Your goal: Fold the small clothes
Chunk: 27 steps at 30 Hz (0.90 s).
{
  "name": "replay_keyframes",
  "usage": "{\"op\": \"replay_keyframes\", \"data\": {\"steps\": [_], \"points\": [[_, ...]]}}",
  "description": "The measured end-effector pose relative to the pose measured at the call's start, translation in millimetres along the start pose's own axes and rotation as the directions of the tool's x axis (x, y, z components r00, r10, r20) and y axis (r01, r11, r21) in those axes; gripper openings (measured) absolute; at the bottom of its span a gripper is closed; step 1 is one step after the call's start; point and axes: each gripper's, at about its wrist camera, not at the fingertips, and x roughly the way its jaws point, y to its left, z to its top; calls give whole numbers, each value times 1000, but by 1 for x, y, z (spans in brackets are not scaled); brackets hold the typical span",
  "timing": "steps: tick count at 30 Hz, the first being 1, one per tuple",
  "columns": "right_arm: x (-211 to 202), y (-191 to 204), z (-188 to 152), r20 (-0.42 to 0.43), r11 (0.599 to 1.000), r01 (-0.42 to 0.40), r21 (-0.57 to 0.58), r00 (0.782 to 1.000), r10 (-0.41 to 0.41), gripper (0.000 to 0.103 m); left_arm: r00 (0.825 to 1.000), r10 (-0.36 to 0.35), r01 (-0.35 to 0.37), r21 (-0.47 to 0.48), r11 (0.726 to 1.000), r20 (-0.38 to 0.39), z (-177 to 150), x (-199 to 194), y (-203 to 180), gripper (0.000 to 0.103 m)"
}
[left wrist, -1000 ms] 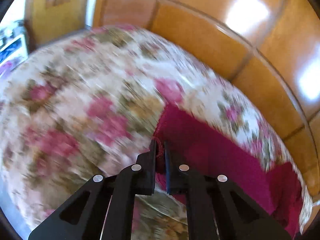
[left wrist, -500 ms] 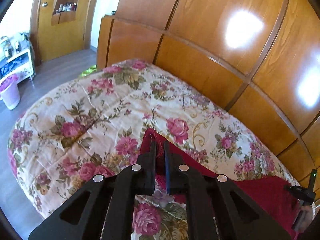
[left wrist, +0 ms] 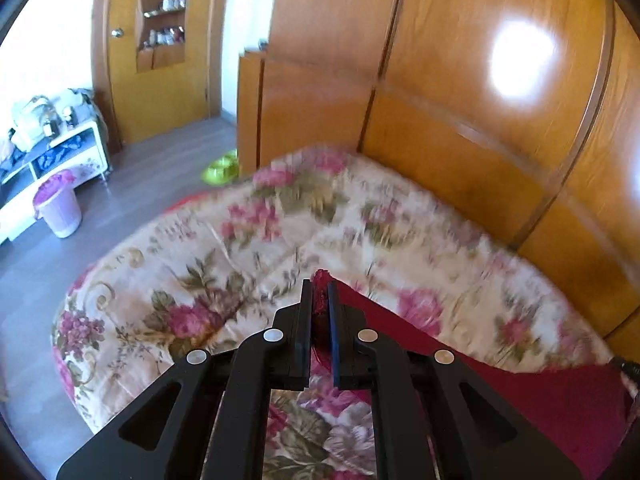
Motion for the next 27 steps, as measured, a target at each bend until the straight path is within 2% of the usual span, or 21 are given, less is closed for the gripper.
{"op": "replay_keyframes", "data": {"steps": [1,2,3,4,5,6,8,10,11,13,14,16,17,18,19,20,22,23,26,27], "points": [[2,-1,-7,-1,1000,-7,0,1000,7,11,999,40,-40,6,999,-16,-4,9,0,7],[-1,-2,-10,6,1000,-20,6,1000,20,21,998,50,-49,17,999,-33,-8,15,1,7],[-5,-4,-15,15,999,-41,14,999,41,44,996,69,-67,32,997,-52,-13,21,2,7],[-15,-5,-21,37,999,-51,12,998,51,56,993,94,-92,40,995,-67,-18,25,5,7],[-29,-6,-29,65,999,-52,-2,997,52,60,992,96,-93,40,995,-84,-22,27,8,16],[-42,-8,-37,78,998,-65,-11,995,65,65,991,78,-76,24,997,-107,-28,29,14,29],[-70,-15,-59,100,997,-80,-22,992,82,72,992,67,-68,-3,998,-110,-37,23,24,39],[-97,-27,-85,116,996,-90,-19,989,92,80,992,17,-19,-16,1000,-122,-49,11,31,39],[-112,-37,-104,115,996,-92,-12,989,93,80,989,-50,49,-11,999,-142,-62,0,31,39],[-133,-55,-140,97,997,-81,13,992,79,80,978,-135,140,17,990,-158,-80,-18,25,39],[-145,-67,-163,80,998,-62,30,995,59,80,959,-224,235,48,971,-175,-98,-35,18,39],[-165,-90,-204,56,998,-13,66,998,9,80,918,-329,355,90,931,-222,-123,-55,4,39],[-176,-103,-228,34,995,17,95,999,-20,80,886,-390,427,115,897,-250,-141,-71,-5,39],[-184,-112,-244,19,993,33,114,999,-36,80,847,-451,499,128,857,-281,-159,-86,-13,39],[-197,-125,-270,9,987,56,150,998,-58,80,817,-488,544,130,829,-308,-171,-94,-19,39],[-207,-135,-291,-3,981,70,182,997,-71,80,764,-540,612,129,781,-353,-190,-108,-29,39],[-223,-148,-327,-31,971,94,222,996,-89,80,688,-593,692,132,709,-420,-221,-129,-46,39],[-231,-154,-345,-45,965,100,241,995,-92,80,662,-602,715,134,686,-447,-232,-135,-53,39],[-244,-157,-393,-88,952,55,300,996,-30,78,587,-614,774,144,616,-528,-267,-153,-71,39],[-247,-156,-404,-97,951,45,306,995,-16,72,581,-607,780,157,606,-542,-275,-158,-76,39]]}}
